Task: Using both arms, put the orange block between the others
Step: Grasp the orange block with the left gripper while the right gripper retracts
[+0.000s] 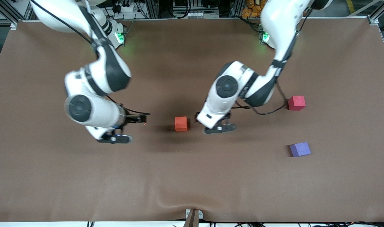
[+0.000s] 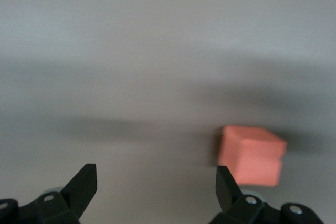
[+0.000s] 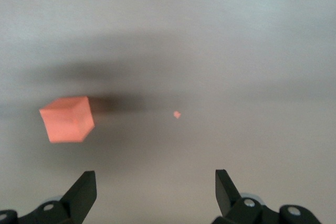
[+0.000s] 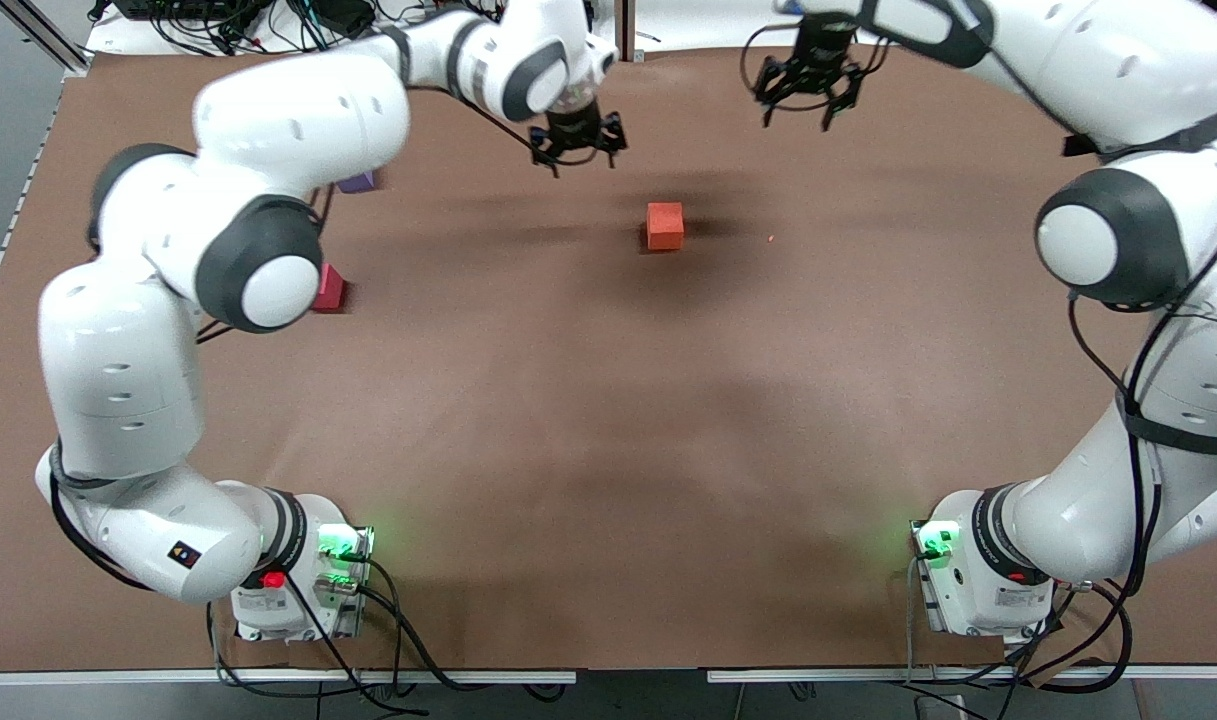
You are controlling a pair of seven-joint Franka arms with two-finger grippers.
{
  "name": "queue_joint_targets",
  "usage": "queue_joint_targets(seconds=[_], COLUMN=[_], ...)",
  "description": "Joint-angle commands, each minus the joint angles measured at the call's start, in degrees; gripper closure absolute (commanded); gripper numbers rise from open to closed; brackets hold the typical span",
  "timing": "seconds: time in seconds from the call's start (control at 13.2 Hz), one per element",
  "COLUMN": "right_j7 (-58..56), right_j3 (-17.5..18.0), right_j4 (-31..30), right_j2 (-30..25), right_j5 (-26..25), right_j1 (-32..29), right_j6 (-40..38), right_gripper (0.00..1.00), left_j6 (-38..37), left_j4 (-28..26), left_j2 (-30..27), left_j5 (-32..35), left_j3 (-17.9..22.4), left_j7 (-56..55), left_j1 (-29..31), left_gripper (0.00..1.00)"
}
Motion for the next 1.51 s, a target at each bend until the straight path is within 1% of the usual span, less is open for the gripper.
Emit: queue_joint_targets(seconds=[0.0, 0.08, 0.15, 0.23, 0.38, 0.45, 0.68, 0.83, 0.98, 1.13, 1.36, 1.44], right_j7=[-1.15, -3.42, -6.49, -9.91, -14.50, -15.74, -19.69, -22.15, -23.65, -24.62, -24.71, -24.71], right_j3=[1.03, 1.03, 1.03, 0.95, 0.68, 0.51, 0.42, 0.24, -1.86, -3.18, -3.54, -3.80], right_j4=[-1.85, -1.68, -1.68, -1.68, -1.68, -1.68, -1.68, -1.68, -1.68, -1.68, -1.68, -1.68], right_j2=[-5.79, -7.02, -8.16, -9.22, -10.72, -11.25, -11.60, -11.60, -11.69, -12.13, -12.48, -12.66], right_j5=[-0.89, -0.98, -1.07, -2.20, -6.85, -8.35, -8.72, -8.72, -8.72, -8.63, -8.63, -8.63], right_j1=[-5.42, -6.92, -8.76, -10.00, -11.41, -12.37, -16.06, -18.17, -18.36, -18.27, -18.36, -18.36], right_j6=[-5.34, -6.14, -6.76, -7.98, -9.66, -9.66, -9.66, -9.66, -9.66, -9.66, -9.75, -9.66], right_gripper=[0.00, 0.00, 0.00, 0.00, 0.00, 0.00, 0.00, 0.00, 0.00, 0.00, 0.00, 0.00], left_j6=[7.24, 9.62, 11.56, 13.32, 14.82, 15.87, 19.92, 20.28, 20.28, 20.28, 19.75, 18.97], left_j4=[3.17, 3.26, 3.26, 3.69, 6.49, 7.29, 7.47, 7.47, 7.39, 7.30, 6.60, 5.90], left_j2=[4.77, 5.92, 6.89, 8.29, 11.71, 12.77, 14.10, 15.68, 16.74, 17.18, 17.18, 16.66], left_j5=[-0.09, -0.09, -0.09, -0.09, -0.09, -0.17, -0.09, 0.00, 0.00, 0.00, 0.00, 0.00], left_j3=[1.43, 2.74, 5.10, 7.82, 10.91, 11.79, 12.06, 12.76, 14.69, 14.70, 14.61, 14.61], left_j7=[-3.12, -4.00, -4.44, -5.14, -6.81, -7.26, -7.88, -7.96, -8.05, -9.54, -11.73, -12.87], left_j1=[-4.61, -6.63, -9.08, -11.72, -14.81, -15.52, -16.40, -18.06, -20.78, -21.23, -21.59, -21.67], left_gripper=[0.00, 0.00, 0.00, 0.00, 0.00, 0.00, 0.00, 0.00, 0.00, 0.00, 0.61, 0.83])
